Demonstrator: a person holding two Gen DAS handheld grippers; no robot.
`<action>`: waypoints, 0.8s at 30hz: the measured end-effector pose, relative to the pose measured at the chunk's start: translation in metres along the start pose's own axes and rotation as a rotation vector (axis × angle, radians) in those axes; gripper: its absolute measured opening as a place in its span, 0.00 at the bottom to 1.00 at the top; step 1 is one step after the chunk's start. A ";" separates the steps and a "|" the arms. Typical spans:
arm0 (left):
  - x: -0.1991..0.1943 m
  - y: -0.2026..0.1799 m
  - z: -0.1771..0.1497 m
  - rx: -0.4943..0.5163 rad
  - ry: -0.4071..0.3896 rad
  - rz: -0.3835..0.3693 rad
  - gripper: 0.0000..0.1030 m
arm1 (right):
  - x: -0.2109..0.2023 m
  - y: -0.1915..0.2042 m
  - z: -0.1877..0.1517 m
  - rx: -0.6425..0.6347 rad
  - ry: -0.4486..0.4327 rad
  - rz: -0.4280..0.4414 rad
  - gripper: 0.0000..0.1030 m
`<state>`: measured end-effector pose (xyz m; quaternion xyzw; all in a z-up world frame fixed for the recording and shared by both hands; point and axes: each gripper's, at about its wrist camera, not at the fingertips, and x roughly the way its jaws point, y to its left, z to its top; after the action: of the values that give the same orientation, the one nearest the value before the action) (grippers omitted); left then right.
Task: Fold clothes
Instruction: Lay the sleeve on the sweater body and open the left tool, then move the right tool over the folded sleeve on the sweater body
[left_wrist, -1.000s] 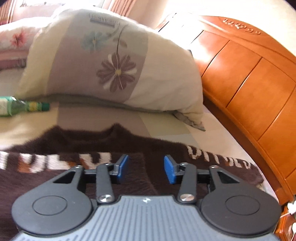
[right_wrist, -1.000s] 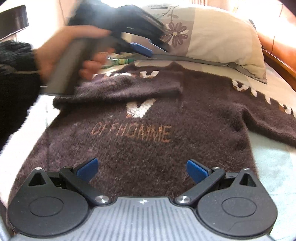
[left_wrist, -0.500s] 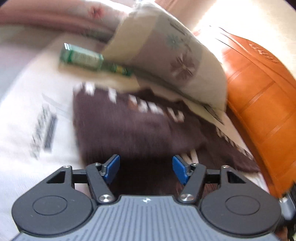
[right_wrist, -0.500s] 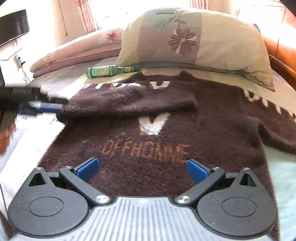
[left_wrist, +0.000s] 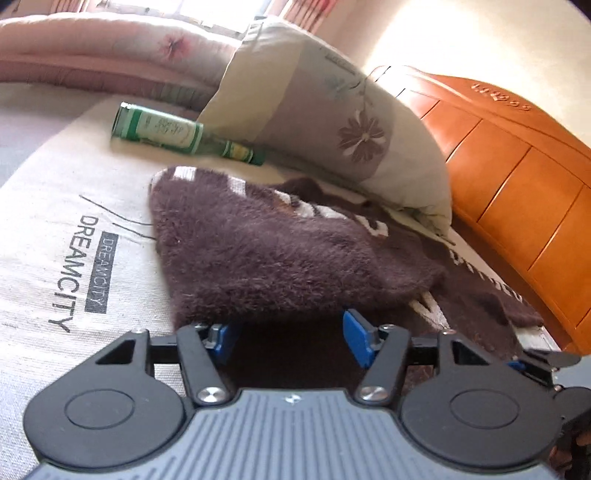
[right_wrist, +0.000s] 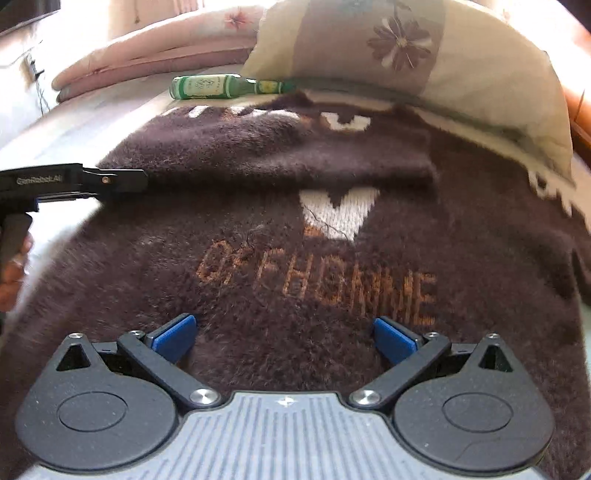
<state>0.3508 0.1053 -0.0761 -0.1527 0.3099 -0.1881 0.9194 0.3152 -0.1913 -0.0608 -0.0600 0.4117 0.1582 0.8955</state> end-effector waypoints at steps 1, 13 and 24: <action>0.000 -0.003 0.004 0.030 0.025 0.005 0.60 | 0.000 0.001 -0.002 0.000 -0.013 -0.004 1.00; -0.049 -0.018 0.046 0.176 0.064 -0.119 0.84 | -0.022 0.011 0.042 -0.036 -0.026 -0.034 1.00; -0.004 0.027 0.035 -0.012 0.163 -0.274 0.84 | 0.081 0.013 0.134 -0.073 -0.121 -0.048 1.00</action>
<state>0.3769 0.1362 -0.0580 -0.1833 0.3607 -0.3217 0.8561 0.4563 -0.1287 -0.0342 -0.0928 0.3491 0.1550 0.9195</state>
